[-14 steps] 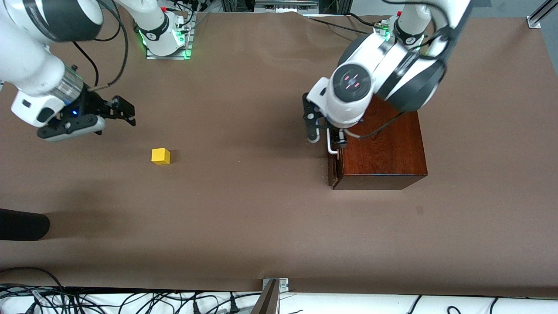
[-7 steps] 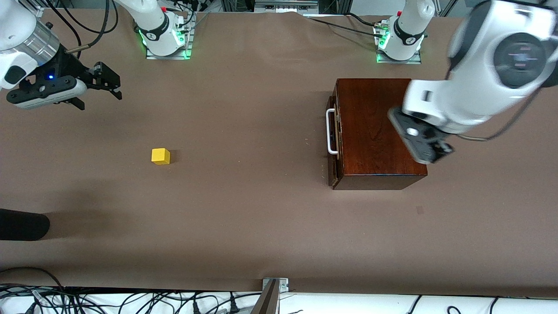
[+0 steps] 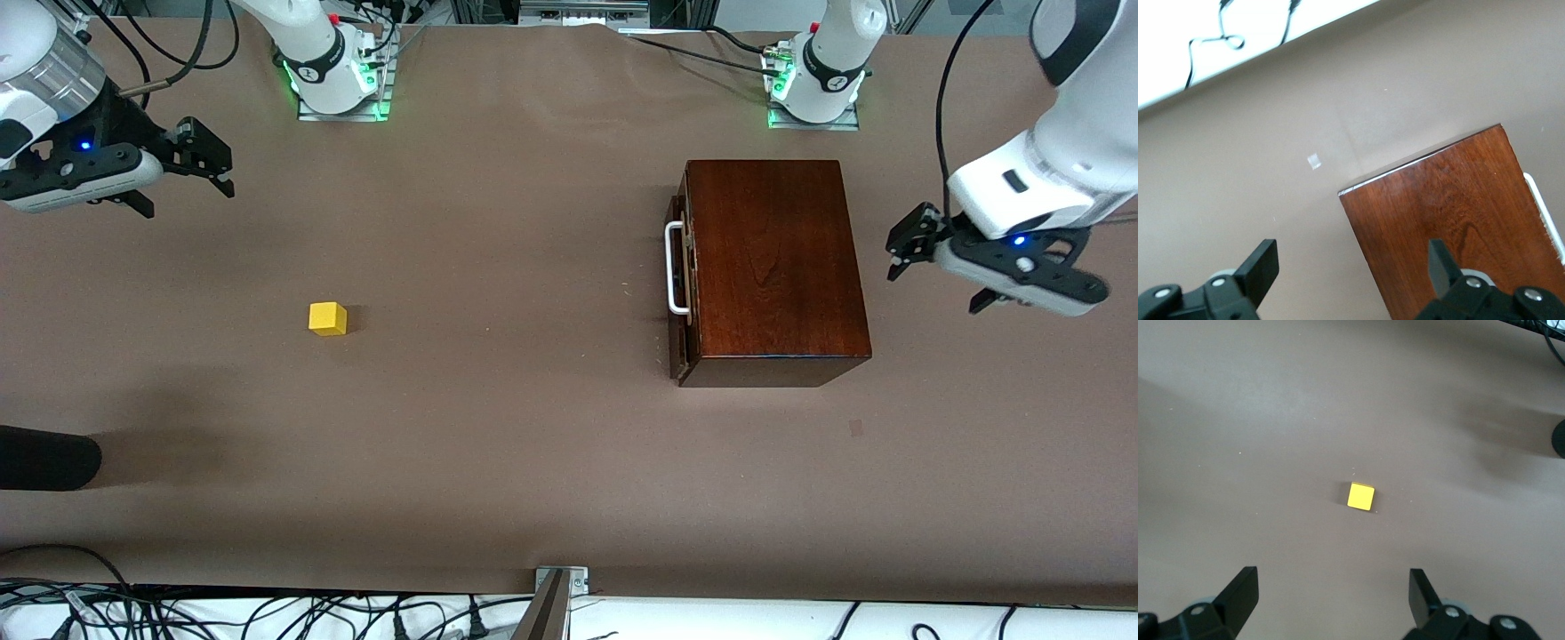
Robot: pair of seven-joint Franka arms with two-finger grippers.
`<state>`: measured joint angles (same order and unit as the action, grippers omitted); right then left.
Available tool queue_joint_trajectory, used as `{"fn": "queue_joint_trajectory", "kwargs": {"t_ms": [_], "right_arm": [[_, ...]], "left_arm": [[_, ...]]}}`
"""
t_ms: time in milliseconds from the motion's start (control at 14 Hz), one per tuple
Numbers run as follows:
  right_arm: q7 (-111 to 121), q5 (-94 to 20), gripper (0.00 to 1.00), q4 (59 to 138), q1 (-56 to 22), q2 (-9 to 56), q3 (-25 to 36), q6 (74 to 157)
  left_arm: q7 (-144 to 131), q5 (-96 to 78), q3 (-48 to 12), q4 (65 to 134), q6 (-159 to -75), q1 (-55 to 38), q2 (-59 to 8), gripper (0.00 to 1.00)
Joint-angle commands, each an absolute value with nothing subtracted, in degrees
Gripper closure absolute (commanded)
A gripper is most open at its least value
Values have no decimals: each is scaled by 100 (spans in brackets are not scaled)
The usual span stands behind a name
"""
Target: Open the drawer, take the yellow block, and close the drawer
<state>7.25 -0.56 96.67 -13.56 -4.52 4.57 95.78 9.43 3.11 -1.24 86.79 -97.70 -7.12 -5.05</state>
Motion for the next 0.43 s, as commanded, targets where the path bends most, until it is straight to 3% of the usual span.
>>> {"fn": "queue_joint_trajectory", "kwargs": {"t_ms": [0,357], "right_arm": [[739,-44,0,9466,-1310,-281,483,9439],[809,9,0,9466,-1371,-290,413,9290]], "left_arm": [[519,-16,324,9334,-9381,-791,167,0],[492,87,677,9062,-8631,-809,141,0]]}}
